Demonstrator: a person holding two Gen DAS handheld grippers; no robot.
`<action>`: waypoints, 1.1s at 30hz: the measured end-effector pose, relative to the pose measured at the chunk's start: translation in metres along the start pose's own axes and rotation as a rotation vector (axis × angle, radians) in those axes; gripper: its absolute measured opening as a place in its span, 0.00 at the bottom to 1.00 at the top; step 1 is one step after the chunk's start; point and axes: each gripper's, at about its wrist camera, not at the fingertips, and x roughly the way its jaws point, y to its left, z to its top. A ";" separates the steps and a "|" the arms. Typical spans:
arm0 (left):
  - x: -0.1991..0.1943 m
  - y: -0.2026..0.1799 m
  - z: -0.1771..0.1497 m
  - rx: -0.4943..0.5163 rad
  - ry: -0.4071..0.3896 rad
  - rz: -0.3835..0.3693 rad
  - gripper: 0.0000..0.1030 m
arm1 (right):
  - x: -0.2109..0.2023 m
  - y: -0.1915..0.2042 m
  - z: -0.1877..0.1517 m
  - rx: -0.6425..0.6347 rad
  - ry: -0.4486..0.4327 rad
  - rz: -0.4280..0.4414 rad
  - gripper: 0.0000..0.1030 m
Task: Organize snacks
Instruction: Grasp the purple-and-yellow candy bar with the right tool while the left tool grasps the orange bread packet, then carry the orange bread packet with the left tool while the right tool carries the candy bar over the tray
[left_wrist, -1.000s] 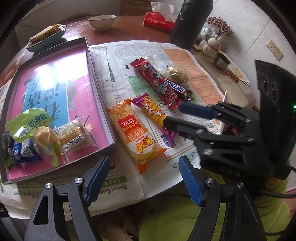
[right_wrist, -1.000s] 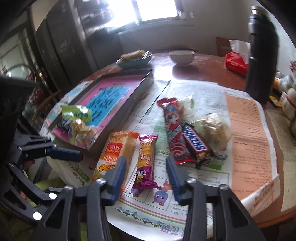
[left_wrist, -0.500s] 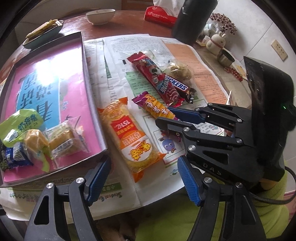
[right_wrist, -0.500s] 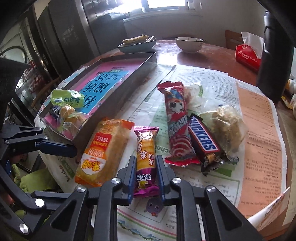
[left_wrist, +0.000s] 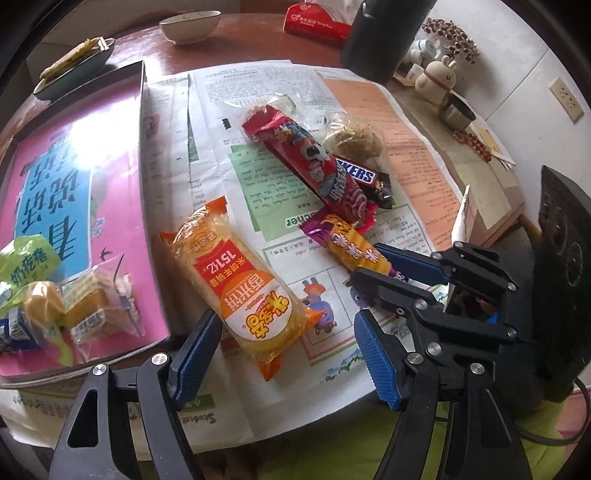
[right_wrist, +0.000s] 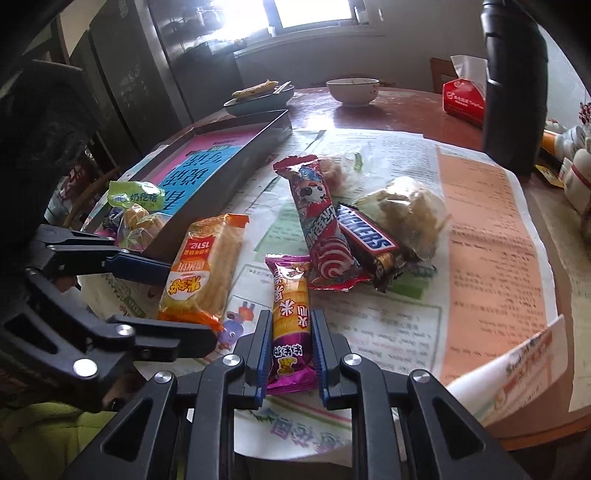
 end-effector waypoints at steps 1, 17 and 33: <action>0.000 -0.001 0.001 -0.002 -0.002 0.003 0.73 | -0.001 -0.001 -0.001 0.001 -0.002 -0.003 0.20; 0.015 -0.005 0.034 -0.084 -0.049 0.088 0.69 | -0.008 -0.004 -0.010 0.006 -0.027 0.010 0.20; 0.003 0.004 0.028 -0.010 -0.118 0.107 0.36 | -0.006 0.011 -0.002 0.015 -0.067 0.016 0.20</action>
